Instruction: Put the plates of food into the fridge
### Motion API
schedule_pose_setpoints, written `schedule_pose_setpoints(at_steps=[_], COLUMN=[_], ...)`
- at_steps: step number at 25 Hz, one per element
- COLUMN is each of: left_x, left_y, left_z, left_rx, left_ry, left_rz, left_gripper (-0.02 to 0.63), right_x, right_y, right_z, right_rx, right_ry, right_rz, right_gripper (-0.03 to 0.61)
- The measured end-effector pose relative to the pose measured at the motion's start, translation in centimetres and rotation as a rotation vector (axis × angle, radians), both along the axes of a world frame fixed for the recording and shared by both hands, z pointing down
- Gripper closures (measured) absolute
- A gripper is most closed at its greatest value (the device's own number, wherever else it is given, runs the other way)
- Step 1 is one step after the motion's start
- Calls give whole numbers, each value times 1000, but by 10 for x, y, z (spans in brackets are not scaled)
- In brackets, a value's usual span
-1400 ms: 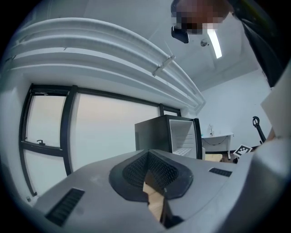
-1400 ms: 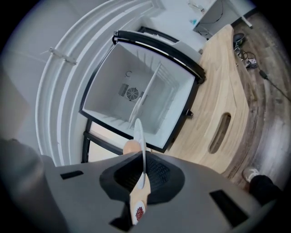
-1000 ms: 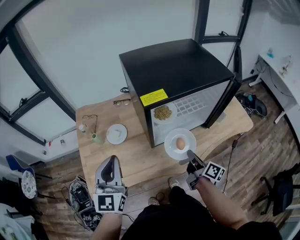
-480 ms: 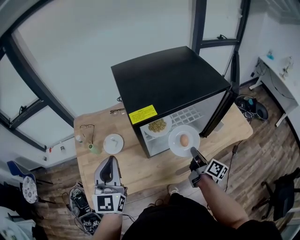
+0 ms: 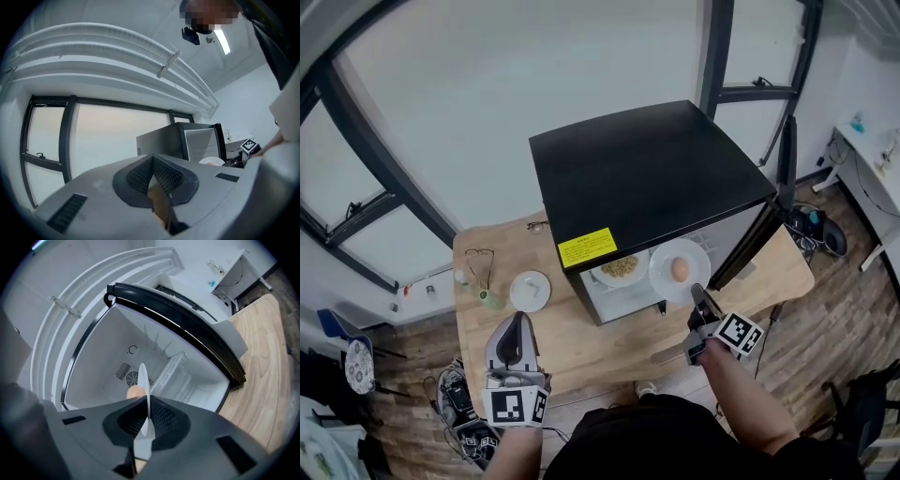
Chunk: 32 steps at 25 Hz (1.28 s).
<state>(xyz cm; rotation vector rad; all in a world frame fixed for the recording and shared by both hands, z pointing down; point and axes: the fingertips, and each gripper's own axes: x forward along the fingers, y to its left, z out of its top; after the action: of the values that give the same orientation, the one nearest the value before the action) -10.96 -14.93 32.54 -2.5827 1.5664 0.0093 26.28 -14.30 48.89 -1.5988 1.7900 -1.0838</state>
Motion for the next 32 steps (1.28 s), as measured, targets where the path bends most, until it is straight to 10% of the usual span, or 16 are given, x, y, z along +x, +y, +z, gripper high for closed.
schedule_pose_setpoints(at_steps=[11, 32], left_x=[12, 17], left_y=[-13, -10], left_z=[0, 14], left_rx=[1, -44], left_ry=[-7, -73], left_rz=[-64, -169], left_gripper=[611, 611], right_x=[39, 61], right_y=[-48, -116], right_z=[-17, 7], right_rx=[15, -242], right_ry=[58, 847], right_rz=[19, -101], right_gripper=[549, 376])
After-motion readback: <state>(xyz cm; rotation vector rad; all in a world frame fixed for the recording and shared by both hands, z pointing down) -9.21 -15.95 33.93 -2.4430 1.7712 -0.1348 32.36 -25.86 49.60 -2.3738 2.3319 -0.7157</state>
